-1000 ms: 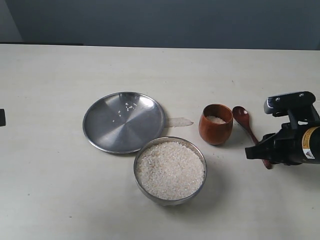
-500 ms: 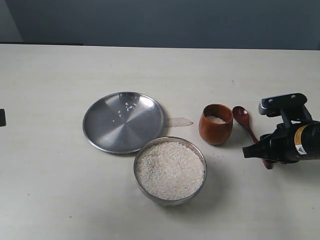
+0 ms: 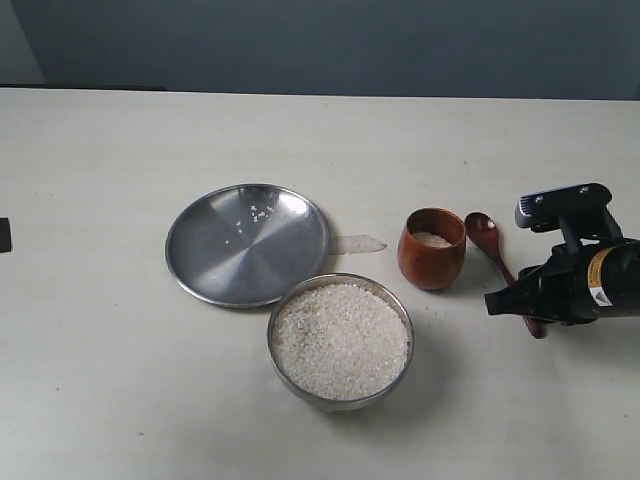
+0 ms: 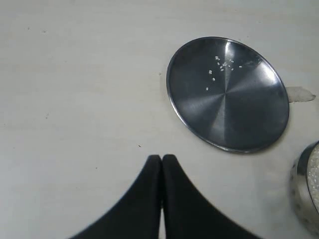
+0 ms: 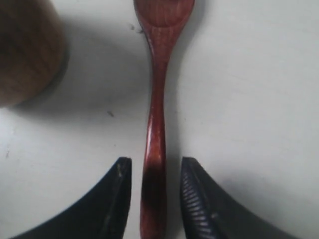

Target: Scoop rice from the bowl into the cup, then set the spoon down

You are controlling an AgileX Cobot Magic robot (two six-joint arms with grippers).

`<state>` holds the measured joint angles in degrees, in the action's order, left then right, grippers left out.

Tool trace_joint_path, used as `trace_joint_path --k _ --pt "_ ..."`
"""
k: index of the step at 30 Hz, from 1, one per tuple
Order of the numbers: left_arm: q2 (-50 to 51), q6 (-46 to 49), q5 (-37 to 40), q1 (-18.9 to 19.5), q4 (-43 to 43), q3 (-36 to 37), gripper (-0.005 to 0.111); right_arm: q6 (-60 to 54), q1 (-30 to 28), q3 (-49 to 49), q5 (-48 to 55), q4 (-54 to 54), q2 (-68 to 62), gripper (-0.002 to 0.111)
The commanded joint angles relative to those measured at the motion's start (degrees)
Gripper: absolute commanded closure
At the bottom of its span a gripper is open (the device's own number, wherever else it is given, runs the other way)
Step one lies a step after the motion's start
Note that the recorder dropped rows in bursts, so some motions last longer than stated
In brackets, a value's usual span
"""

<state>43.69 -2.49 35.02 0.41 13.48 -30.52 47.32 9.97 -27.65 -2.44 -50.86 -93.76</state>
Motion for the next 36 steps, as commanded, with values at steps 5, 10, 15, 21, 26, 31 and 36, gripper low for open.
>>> trace_joint_path --k 5,10,15,21,26,31,36 --pt "0.1 0.1 -0.5 0.1 -0.3 -0.3 0.106 -0.3 -0.3 -0.3 -1.1 0.3 -4.2 0.075" --pt "0.1 0.1 -0.5 0.1 -0.2 -0.3 0.106 -0.3 -0.3 -0.3 0.2 0.2 -5.1 0.108" --pt "0.1 0.1 -0.5 0.1 -0.2 -0.3 0.106 0.2 -0.2 -1.9 5.8 2.4 -0.8 0.109" --pt "0.1 0.1 -0.5 0.1 -0.2 -0.3 0.106 -2.0 -0.2 -5.4 18.9 4.5 14.1 0.109" --pt "0.1 0.1 -0.5 0.1 -0.5 -0.3 0.106 -26.0 0.6 -8.1 25.5 19.9 26.5 0.109" --pt "0.1 0.1 -0.5 0.1 -0.7 -0.3 0.106 -52.7 6.6 -12.5 34.6 42.2 30.2 0.109" --pt "0.1 0.1 -0.5 0.1 -1.0 -0.3 0.106 -58.1 13.8 -18.0 48.2 45.0 28.6 0.109"
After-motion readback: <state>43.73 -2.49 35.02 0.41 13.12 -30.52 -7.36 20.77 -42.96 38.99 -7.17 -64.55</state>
